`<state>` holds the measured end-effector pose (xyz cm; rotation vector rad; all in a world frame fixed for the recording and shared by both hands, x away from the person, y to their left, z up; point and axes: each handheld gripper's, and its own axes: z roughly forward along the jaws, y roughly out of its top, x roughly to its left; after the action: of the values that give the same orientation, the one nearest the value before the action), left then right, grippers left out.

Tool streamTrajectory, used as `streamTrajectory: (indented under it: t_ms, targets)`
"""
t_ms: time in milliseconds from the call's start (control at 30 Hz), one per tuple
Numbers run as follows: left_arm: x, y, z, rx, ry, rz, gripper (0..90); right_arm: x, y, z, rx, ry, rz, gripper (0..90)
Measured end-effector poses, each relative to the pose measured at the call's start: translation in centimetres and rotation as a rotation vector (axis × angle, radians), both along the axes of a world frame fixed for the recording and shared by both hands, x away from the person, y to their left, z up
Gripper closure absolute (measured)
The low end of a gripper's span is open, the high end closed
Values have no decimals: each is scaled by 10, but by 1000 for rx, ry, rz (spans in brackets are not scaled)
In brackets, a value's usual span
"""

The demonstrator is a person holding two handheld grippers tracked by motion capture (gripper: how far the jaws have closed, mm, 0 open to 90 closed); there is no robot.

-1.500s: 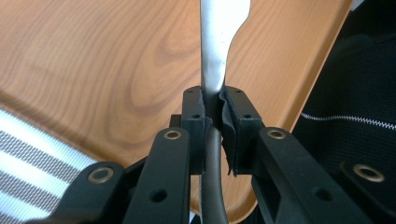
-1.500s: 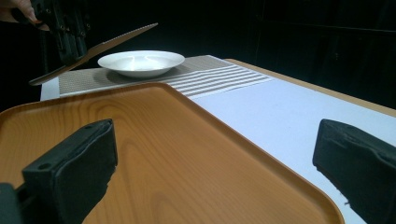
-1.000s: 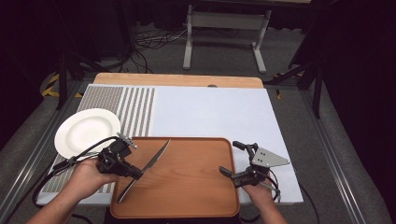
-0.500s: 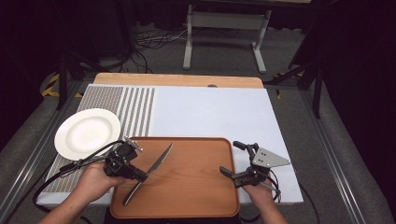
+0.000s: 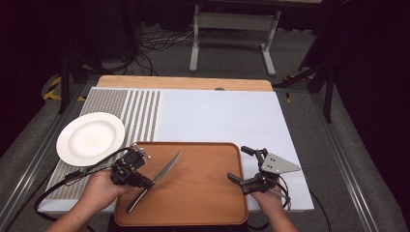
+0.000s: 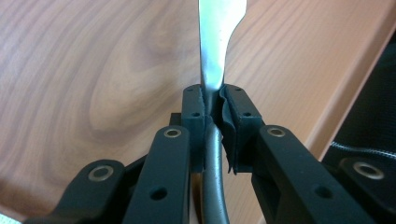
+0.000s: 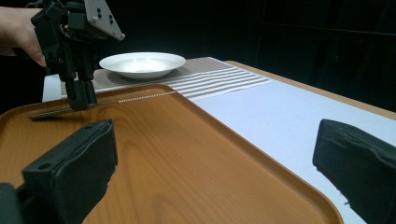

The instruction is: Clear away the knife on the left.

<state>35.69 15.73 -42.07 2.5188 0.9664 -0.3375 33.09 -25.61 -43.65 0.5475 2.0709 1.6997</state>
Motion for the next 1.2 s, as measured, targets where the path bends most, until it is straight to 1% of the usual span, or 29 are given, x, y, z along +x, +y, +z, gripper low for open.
streamTrajectory:
  t_ms: [267,333,367,400,433,533,567,633,767,1033,1133,1167,1200]
  targets:
    - [0,-3,-5,15,6,4,802,0,0,0,0,2,-1,4]
    - [0,-3,-5,27,14,3,801,0,0,0,2,3,-1,4]
    - [0,-4,-6,29,12,-1,801,0,0,0,2,3,-1,4]
    - [0,-5,-7,27,21,-1,801,0,0,0,1,3,-1,5]
    - [-1,-5,-7,37,15,2,801,0,0,0,1,3,0,4]
    - [-1,-6,-9,38,17,2,800,0,0,0,2,3,0,5]
    - [-1,-6,-9,42,12,-4,800,0,0,0,3,3,0,4]
    - [-2,-7,-10,59,15,-4,800,0,0,0,3,4,0,5]
    - [-3,-8,-13,71,21,-5,799,0,0,0,4,6,0,4]
    - [-2,-9,-13,77,21,-14,795,0,0,0,5,3,0,4]
    - [-3,-8,-12,68,7,-31,787,0,0,0,5,3,1,5]
    - [-3,-8,-12,68,7,-31,767,0,0,0,5,3,1,4]
    - [-2,-7,-9,58,4,-38,717,0,0,0,6,3,2,4]
